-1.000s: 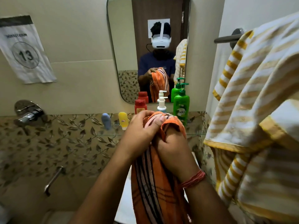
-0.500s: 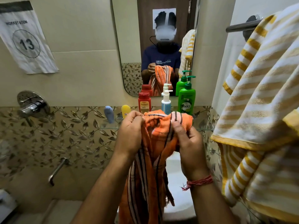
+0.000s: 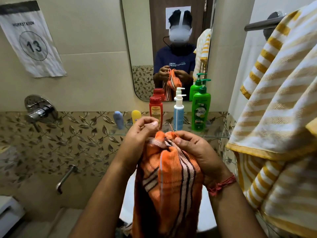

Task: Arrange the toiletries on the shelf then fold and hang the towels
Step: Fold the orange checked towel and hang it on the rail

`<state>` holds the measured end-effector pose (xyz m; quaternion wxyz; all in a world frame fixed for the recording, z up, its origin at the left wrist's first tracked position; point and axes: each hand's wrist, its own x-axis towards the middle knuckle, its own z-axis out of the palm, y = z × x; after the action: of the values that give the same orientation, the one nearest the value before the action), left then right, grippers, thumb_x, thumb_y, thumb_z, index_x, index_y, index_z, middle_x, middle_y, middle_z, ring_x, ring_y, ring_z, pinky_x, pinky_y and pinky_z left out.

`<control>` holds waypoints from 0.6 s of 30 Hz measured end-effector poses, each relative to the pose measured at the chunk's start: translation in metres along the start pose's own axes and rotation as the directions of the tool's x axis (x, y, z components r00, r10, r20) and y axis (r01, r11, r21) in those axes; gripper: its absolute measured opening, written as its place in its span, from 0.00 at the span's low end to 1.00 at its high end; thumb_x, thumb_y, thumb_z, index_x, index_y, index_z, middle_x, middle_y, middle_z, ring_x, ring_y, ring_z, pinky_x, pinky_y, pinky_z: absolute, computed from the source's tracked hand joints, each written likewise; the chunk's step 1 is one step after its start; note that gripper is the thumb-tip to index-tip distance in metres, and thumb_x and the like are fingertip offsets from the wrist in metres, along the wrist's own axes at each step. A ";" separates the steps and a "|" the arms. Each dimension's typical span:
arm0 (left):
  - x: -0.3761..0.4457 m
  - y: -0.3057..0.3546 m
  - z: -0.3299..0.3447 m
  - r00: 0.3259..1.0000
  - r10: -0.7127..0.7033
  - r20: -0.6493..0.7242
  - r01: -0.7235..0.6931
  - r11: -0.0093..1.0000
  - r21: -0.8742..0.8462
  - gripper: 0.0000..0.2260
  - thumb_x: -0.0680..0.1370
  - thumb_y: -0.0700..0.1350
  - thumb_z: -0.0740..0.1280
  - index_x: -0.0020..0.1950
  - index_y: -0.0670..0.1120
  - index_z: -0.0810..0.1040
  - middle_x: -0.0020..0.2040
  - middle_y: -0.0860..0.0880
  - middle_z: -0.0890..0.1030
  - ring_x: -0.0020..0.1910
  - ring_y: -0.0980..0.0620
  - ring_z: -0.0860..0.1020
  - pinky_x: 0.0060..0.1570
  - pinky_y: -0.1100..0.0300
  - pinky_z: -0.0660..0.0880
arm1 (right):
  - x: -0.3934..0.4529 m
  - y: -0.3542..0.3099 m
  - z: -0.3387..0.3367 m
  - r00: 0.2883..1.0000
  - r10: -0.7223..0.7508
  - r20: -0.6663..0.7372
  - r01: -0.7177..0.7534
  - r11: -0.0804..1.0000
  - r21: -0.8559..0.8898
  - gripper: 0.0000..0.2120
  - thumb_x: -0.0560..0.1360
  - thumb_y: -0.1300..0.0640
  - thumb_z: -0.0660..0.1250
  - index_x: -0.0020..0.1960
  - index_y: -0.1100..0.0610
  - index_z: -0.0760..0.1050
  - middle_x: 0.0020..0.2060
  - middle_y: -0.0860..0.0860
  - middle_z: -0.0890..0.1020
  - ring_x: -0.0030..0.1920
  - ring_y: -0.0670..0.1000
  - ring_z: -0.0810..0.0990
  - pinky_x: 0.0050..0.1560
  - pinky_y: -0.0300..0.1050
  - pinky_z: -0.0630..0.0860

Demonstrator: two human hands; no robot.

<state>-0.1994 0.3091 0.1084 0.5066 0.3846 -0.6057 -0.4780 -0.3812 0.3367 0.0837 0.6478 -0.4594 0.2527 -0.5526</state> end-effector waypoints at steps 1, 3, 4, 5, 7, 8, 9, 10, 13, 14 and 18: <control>-0.002 0.003 0.001 0.997 0.044 0.061 -0.046 0.998 0.030 0.13 0.76 0.51 0.66 0.58 0.50 0.80 0.56 0.48 0.82 0.57 0.50 0.81 0.58 0.54 0.77 | -0.001 -0.001 -0.001 0.999 -0.003 0.052 0.003 1.000 0.009 0.13 0.73 0.59 0.72 0.56 0.62 0.81 0.50 0.60 0.84 0.48 0.55 0.84 0.52 0.47 0.81; -0.006 0.008 0.004 0.973 0.076 0.217 -0.085 0.996 0.033 0.15 0.77 0.48 0.66 0.64 0.51 0.78 0.59 0.48 0.82 0.60 0.52 0.81 0.58 0.57 0.79 | -0.001 -0.005 -0.002 0.988 -0.004 0.157 -0.004 0.999 0.051 0.15 0.70 0.56 0.76 0.55 0.60 0.82 0.49 0.59 0.84 0.48 0.54 0.84 0.53 0.47 0.80; -0.008 0.010 0.006 0.960 0.082 0.267 -0.095 0.995 0.039 0.14 0.78 0.47 0.65 0.63 0.49 0.79 0.56 0.48 0.83 0.57 0.52 0.82 0.56 0.59 0.80 | -0.001 -0.007 -0.002 0.981 -0.004 0.195 -0.008 0.998 0.065 0.15 0.69 0.56 0.76 0.54 0.60 0.82 0.48 0.58 0.85 0.47 0.53 0.84 0.52 0.46 0.81; -0.009 0.013 0.008 0.953 0.098 0.285 -0.118 0.991 0.056 0.12 0.78 0.47 0.65 0.59 0.47 0.80 0.51 0.48 0.83 0.52 0.51 0.83 0.51 0.60 0.80 | -0.001 -0.011 -0.002 0.975 -0.008 0.221 -0.008 0.997 0.070 0.14 0.69 0.55 0.76 0.52 0.59 0.83 0.46 0.56 0.85 0.46 0.52 0.85 0.50 0.45 0.81; -0.012 0.015 0.011 0.950 0.142 0.277 -0.165 0.984 0.062 0.09 0.79 0.50 0.66 0.48 0.45 0.81 0.41 0.50 0.82 0.41 0.53 0.81 0.42 0.63 0.78 | 0.000 -0.019 -0.002 0.969 -0.012 0.247 -0.005 0.997 0.072 0.14 0.68 0.53 0.77 0.51 0.58 0.83 0.43 0.55 0.85 0.43 0.50 0.85 0.47 0.43 0.82; -0.012 0.015 0.011 0.949 0.155 0.274 -0.180 0.981 0.068 0.11 0.77 0.53 0.67 0.44 0.46 0.81 0.39 0.51 0.81 0.39 0.53 0.79 0.40 0.61 0.76 | -0.001 -0.023 -0.002 0.969 -0.007 0.248 -0.011 0.997 0.071 0.15 0.67 0.52 0.78 0.51 0.57 0.83 0.42 0.54 0.85 0.43 0.50 0.85 0.47 0.43 0.82; -0.012 0.014 0.009 0.948 0.157 0.278 -0.186 0.979 0.081 0.12 0.75 0.55 0.68 0.42 0.47 0.81 0.38 0.50 0.79 0.39 0.51 0.78 0.39 0.59 0.74 | -0.001 -0.028 -0.003 0.972 -0.008 0.233 -0.011 0.997 0.079 0.16 0.65 0.52 0.80 0.50 0.57 0.84 0.42 0.55 0.85 0.42 0.50 0.85 0.47 0.44 0.82; -0.012 0.012 0.007 0.948 0.151 0.282 -0.181 0.980 0.085 0.12 0.74 0.57 0.68 0.40 0.49 0.81 0.37 0.49 0.78 0.38 0.50 0.76 0.38 0.57 0.72 | -0.003 -0.032 -0.004 0.980 -0.014 0.199 -0.005 0.996 0.094 0.17 0.63 0.52 0.81 0.49 0.56 0.84 0.42 0.55 0.85 0.42 0.51 0.85 0.47 0.45 0.83; -0.013 0.006 -0.006 0.944 0.092 0.316 -0.115 0.992 0.055 0.08 0.72 0.54 0.70 0.40 0.50 0.81 0.37 0.49 0.78 0.37 0.51 0.76 0.37 0.59 0.72 | 0.000 -0.048 -0.009 1.000 -0.027 0.010 0.025 0.988 0.153 0.08 0.67 0.57 0.74 0.44 0.59 0.84 0.37 0.55 0.85 0.38 0.50 0.86 0.43 0.44 0.84; -0.013 0.003 -0.012 0.939 0.060 0.339 -0.079 0.996 0.042 0.08 0.72 0.53 0.71 0.42 0.49 0.82 0.39 0.49 0.80 0.39 0.50 0.78 0.39 0.58 0.75 | 0.002 -0.054 -0.010 0.998 -0.011 -0.054 0.018 0.991 0.130 0.07 0.70 0.59 0.68 0.44 0.61 0.82 0.34 0.54 0.85 0.35 0.49 0.85 0.39 0.42 0.83; -0.015 0.003 -0.026 0.934 0.019 0.356 -0.035 0.999 0.039 0.12 0.71 0.50 0.72 0.48 0.43 0.83 0.43 0.43 0.83 0.43 0.46 0.82 0.46 0.51 0.78 | 0.003 -0.054 -0.009 0.992 0.013 -0.128 0.008 0.987 0.160 0.08 0.68 0.59 0.66 0.45 0.62 0.79 0.35 0.55 0.84 0.36 0.51 0.85 0.44 0.47 0.85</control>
<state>-0.1706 0.3188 0.1080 0.3866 0.2948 -0.7030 -0.5190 -0.4143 0.3326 0.1272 0.6657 -0.3691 0.2495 -0.5987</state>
